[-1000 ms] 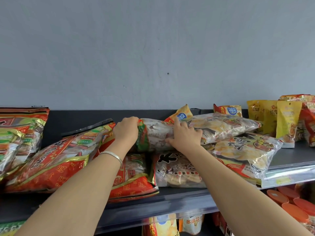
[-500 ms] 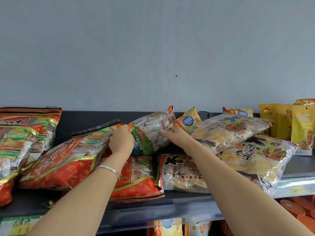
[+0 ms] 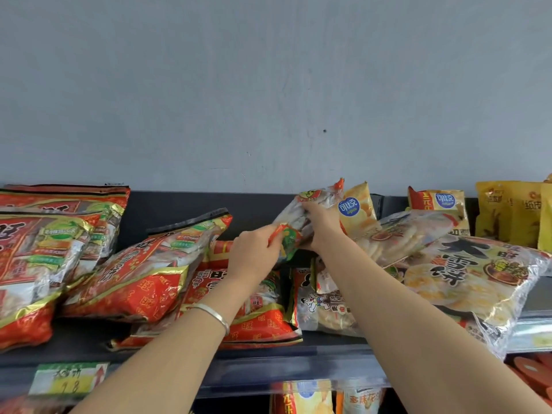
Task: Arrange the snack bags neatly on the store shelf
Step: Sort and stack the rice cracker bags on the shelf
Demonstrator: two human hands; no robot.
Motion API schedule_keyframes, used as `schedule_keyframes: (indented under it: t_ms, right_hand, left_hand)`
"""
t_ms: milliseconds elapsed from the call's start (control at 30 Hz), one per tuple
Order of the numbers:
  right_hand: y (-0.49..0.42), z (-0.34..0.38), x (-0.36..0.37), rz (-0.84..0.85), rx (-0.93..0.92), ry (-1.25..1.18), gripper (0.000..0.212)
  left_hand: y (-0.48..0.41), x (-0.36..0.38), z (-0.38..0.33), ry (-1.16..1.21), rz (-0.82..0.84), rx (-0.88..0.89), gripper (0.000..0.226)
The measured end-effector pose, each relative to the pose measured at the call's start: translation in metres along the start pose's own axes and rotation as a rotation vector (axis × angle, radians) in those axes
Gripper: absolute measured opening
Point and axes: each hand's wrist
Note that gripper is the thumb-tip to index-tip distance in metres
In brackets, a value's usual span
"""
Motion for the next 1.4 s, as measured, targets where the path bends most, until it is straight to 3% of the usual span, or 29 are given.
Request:
schedule_keyframes:
  t_ms: [67,100,167,233,333,433,600,767,867,967,1100,1233,1333,1400]
  right_hand:
    - [0.008,0.009,-0.005,-0.039,-0.079,0.052,0.041]
    - [0.011,0.013,-0.008,-0.036,-0.11,0.069,0.034]
    - [0.013,0.02,-0.014,-0.007,-0.148,0.069,0.043]
    - [0.017,0.027,-0.018,-0.028,-0.151,0.094,0.042]
    - [0.026,0.042,-0.023,-0.098,-0.145,0.092,0.031]
    - [0.038,0.053,-0.032,-0.112,-0.169,0.042,0.044]
    - [0.038,0.057,-0.052,-0.175,-0.222,-0.047,0.043]
    - [0.037,0.052,-0.06,-0.166,-0.197,-0.173,0.037]
    - [0.044,0.044,-0.058,-0.101,-0.166,-0.195,0.026]
    - [0.05,0.038,-0.053,-0.027,-0.113,-0.201,0.038]
    - [0.057,0.037,-0.058,0.011,-0.065,-0.135,0.049]
    - [0.063,0.042,-0.07,-0.094,-0.061,-0.127,0.047]
    - [0.052,0.043,-0.076,-0.242,-0.168,-0.115,0.05]
    - [0.05,0.046,-0.079,-0.304,-0.227,-0.1,0.041]
  left_hand:
    - [-0.001,-0.007,-0.005,0.239,0.027,-0.048,0.054]
    - [-0.003,-0.011,-0.008,0.427,0.03,-0.111,0.057]
    - [-0.008,-0.013,-0.01,0.794,0.009,-0.284,0.061]
    - [-0.012,-0.014,-0.01,0.983,-0.075,-0.437,0.058]
    - [-0.014,-0.003,-0.001,0.934,-0.143,-0.605,0.047]
    - [-0.019,0.011,0.009,0.899,-0.105,-0.704,0.051]
    - [-0.018,0.009,-0.004,0.875,0.138,-0.754,0.072]
    - [-0.015,0.008,-0.008,0.826,0.342,-0.769,0.078]
    - [-0.013,0.007,-0.012,0.971,0.514,-0.809,0.081]
    - [-0.015,0.011,-0.019,1.317,0.645,-0.86,0.082]
    - [-0.02,0.016,-0.028,1.632,0.407,-0.941,0.082]
    - [-0.02,0.021,-0.038,1.787,0.348,-0.862,0.074]
    - [-0.021,0.022,-0.055,1.831,0.37,-0.772,0.049]
    - [-0.022,0.018,-0.068,1.772,0.399,-0.738,0.026]
Point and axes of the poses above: each hand's wrist, its own y-axis away from the middle knuckle, its own x-axis out of the palm, z = x × y, and after that the axes turned 9 degrees about z, right-handed
